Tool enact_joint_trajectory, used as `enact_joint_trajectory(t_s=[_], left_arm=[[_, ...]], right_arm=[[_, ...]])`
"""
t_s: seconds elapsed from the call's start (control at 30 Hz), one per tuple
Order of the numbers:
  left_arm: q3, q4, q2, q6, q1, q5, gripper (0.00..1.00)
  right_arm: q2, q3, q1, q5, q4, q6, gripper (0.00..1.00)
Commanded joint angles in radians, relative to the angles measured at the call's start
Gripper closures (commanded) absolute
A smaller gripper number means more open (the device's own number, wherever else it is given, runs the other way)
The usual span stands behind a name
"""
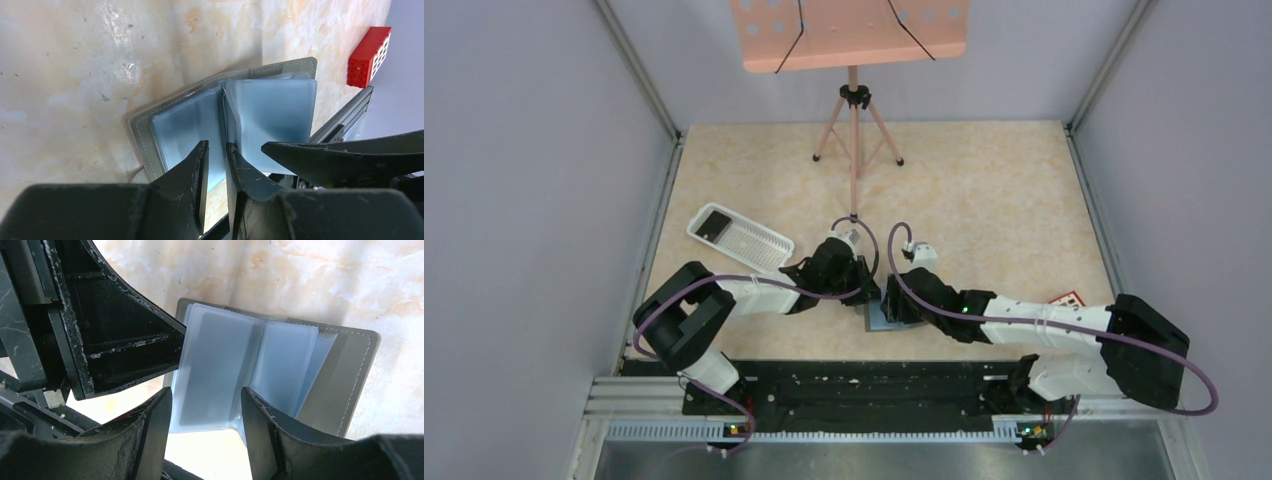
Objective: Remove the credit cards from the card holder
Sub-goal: Remove the credit card from the card holder.
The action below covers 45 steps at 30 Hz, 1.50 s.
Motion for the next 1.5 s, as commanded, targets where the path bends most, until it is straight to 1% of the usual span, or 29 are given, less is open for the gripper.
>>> enact_joint_trajectory(t_s=[0.0, 0.1, 0.23, 0.33, 0.53, 0.6, 0.83, 1.13, 1.27, 1.47], left_arm=[[0.031, 0.032, 0.006, 0.006, -0.006, -0.006, 0.76], [0.035, 0.031, 0.011, 0.007, -0.008, -0.004, 0.76], [0.039, 0.031, 0.015, 0.007, -0.01, -0.002, 0.76], [0.039, 0.032, 0.016, 0.007, -0.011, -0.003, 0.76], [0.038, 0.024, 0.015, 0.013, -0.011, -0.009, 0.76], [0.038, 0.022, 0.019, 0.015, -0.011, -0.012, 0.76], [0.037, 0.018, 0.031, 0.022, -0.011, -0.023, 0.76], [0.044, -0.001, 0.036, 0.033, -0.011, -0.028, 0.76], [0.047, -0.019, 0.032, 0.04, -0.011, -0.035, 0.76], [0.051, -0.046, 0.016, 0.047, -0.011, -0.049, 0.76]], right_arm=[[0.015, 0.012, 0.012, 0.005, 0.039, -0.005, 0.47], [0.018, 0.012, 0.012, 0.002, 0.041, -0.003, 0.47], [0.02, 0.013, 0.013, -0.006, 0.049, 0.002, 0.42], [0.029, 0.015, 0.012, -0.007, 0.05, 0.002, 0.42], [0.036, 0.008, 0.013, -0.001, 0.048, 0.003, 0.51], [0.026, 0.007, 0.012, 0.008, 0.037, 0.004, 0.53], [-0.035, -0.015, 0.009, 0.037, 0.013, 0.004, 0.53], [-0.052, -0.043, -0.021, 0.039, -0.002, 0.002, 0.58], [-0.077, -0.042, -0.028, 0.065, -0.051, 0.003, 0.58], [-0.137, -0.038, -0.038, 0.143, -0.16, 0.002, 0.58]])
